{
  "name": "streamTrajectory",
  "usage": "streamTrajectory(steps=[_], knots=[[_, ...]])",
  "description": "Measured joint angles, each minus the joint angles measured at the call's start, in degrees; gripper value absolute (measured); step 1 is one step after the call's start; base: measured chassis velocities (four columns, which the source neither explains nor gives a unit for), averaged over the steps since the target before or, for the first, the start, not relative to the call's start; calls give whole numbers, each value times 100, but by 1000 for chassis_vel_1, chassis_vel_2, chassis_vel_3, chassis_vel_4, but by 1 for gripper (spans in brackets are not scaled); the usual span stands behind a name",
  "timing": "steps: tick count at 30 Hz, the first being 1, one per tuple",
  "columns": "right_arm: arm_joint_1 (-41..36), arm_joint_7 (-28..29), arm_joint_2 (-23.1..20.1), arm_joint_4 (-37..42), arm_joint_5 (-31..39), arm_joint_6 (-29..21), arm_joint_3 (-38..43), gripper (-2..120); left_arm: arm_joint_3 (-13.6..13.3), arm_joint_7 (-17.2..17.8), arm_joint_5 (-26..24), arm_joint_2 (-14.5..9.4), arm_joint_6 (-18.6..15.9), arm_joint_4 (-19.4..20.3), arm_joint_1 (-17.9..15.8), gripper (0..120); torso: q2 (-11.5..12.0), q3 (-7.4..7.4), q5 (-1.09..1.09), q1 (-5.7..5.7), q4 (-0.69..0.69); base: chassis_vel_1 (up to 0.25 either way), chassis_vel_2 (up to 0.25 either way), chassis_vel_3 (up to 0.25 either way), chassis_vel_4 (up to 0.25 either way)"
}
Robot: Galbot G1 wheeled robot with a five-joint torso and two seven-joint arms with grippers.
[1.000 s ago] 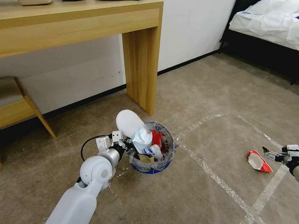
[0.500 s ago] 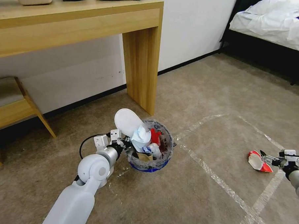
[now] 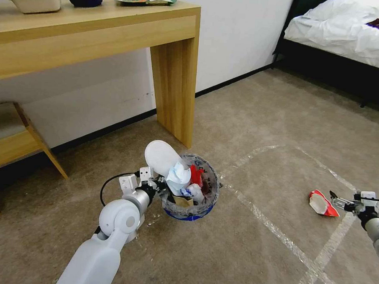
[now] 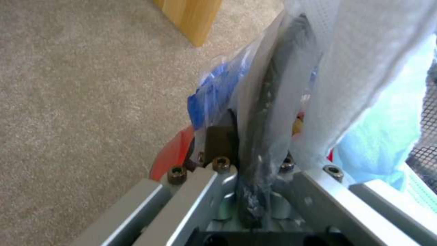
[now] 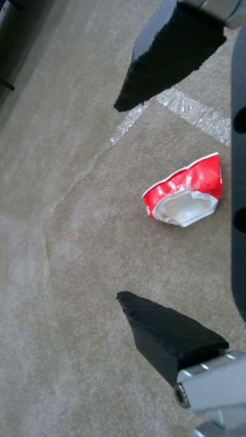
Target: Pick up the trash bin and place the garbage on the floor into it.
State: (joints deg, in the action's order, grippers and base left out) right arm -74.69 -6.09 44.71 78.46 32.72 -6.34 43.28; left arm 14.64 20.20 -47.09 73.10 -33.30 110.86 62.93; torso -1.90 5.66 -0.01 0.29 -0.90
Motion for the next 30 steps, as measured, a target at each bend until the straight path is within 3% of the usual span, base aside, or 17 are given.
streamTrajectory(steps=[21, 30], knots=[[-77, 5, 161, 83, 32, 13, 191, 100, -61, -37, 60, 56, 50, 21, 48, 2, 10, -5, 0, 0, 0, -4, -6, 2, 8], [-99, -26, 199, 44, 34, 153, 185, 100, 12, -40, 79, 12, 66, 37, 131, 2, 12, -8, 1, -1, -2, -69, -187, 66, 196]])
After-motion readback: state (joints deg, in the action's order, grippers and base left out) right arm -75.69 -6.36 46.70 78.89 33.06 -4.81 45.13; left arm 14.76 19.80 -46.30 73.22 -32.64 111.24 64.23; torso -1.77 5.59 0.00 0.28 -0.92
